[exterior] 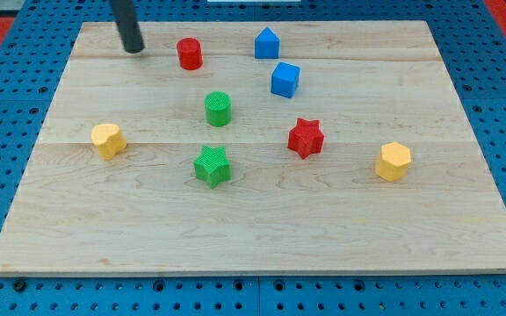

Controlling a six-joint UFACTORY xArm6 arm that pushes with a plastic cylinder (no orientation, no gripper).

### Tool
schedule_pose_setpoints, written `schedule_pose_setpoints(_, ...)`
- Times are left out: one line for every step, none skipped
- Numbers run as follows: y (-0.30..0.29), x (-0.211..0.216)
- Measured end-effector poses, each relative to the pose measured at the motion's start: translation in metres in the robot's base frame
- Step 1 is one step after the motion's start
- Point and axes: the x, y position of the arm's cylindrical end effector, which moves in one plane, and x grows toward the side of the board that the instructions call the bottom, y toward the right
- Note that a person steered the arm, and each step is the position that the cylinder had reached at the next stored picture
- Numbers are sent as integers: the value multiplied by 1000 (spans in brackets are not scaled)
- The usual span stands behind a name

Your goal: Push the red circle into the green circle

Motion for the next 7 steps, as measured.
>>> schedule_pose_setpoints(22,5)
schedule_pose_setpoints(43,-12)
schedule_pose_setpoints(73,-8)
schedule_pose_setpoints(84,27)
schedule_pose_setpoints(69,80)
schedule_pose_setpoints(62,65)
schedule_pose_setpoints(52,21)
